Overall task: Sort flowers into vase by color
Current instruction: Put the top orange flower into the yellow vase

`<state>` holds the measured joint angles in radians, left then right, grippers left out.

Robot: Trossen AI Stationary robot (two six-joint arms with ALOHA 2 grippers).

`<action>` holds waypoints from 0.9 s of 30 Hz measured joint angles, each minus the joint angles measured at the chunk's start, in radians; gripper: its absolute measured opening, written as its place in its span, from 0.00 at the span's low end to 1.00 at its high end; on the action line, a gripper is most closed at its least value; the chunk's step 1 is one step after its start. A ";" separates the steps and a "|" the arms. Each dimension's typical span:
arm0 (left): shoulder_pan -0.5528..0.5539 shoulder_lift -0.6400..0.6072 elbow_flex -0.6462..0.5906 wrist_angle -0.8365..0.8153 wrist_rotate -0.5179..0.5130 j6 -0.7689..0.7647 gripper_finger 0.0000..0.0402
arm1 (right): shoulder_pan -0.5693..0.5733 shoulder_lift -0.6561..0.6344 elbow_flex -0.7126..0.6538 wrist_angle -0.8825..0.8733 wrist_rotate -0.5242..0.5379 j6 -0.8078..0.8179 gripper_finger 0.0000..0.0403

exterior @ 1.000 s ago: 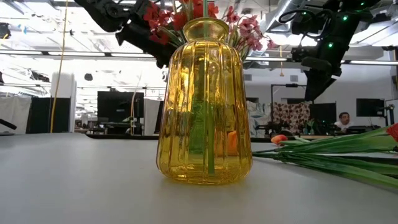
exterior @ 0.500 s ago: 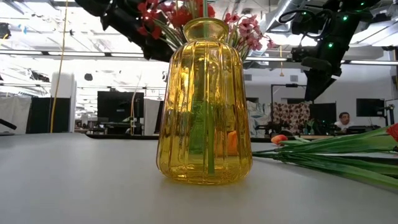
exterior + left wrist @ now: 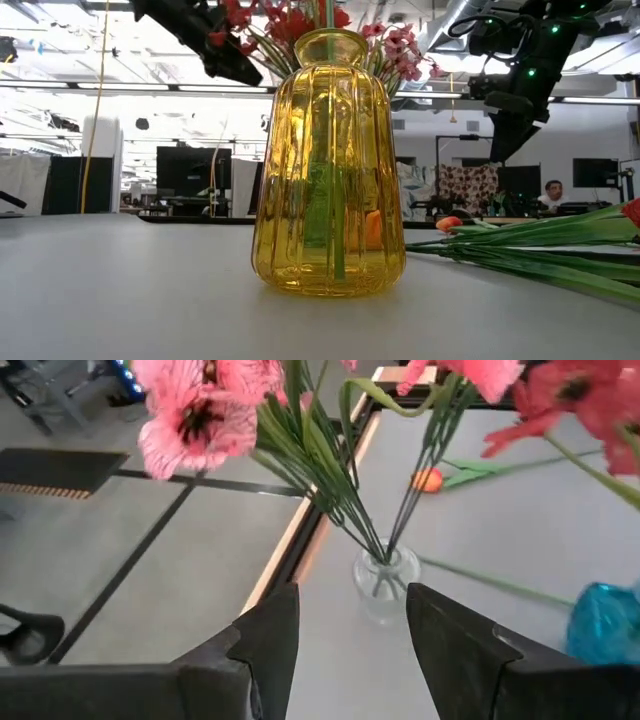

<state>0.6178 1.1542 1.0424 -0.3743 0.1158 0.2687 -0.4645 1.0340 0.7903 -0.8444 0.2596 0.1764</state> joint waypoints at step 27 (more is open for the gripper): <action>-0.261 -0.068 -0.290 -0.048 0.049 -0.297 0.43 | 0.092 0.000 -0.252 0.193 -0.087 0.252 0.55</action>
<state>0.3570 1.0859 0.7528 -0.4224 0.1645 -0.0279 -0.3721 1.0340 0.5380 -0.6511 0.1724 0.4285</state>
